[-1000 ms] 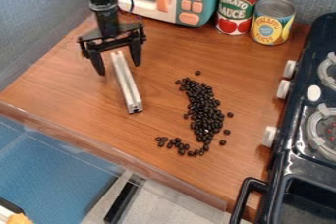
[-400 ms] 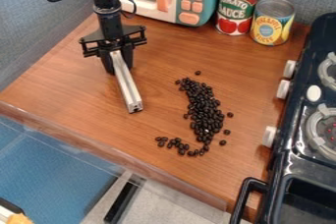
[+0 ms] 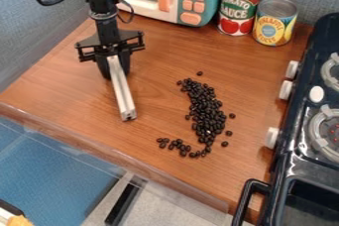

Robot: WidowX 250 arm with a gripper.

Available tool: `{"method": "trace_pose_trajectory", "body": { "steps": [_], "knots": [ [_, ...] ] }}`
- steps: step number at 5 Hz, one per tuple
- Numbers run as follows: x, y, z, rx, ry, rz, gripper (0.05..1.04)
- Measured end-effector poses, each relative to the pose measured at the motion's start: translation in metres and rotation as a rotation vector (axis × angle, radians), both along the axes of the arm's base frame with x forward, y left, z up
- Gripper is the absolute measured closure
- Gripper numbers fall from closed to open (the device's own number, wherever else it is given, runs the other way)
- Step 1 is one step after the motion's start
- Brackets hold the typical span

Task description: Sweep into pile

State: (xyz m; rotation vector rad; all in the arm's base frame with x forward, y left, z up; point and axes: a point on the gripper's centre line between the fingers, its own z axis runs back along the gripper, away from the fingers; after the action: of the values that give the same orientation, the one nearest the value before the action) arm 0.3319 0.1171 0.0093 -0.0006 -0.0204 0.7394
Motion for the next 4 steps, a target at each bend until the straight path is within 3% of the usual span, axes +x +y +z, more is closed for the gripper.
{"method": "trace_pose_trajectory", "body": {
  "steps": [2,4],
  "knots": [
    [-0.023,-0.005,-0.002,-0.001,0.021,-0.040,0.696],
    [-0.033,-0.009,-0.004,0.010,-0.013,-0.001,0.696]
  ]
}}
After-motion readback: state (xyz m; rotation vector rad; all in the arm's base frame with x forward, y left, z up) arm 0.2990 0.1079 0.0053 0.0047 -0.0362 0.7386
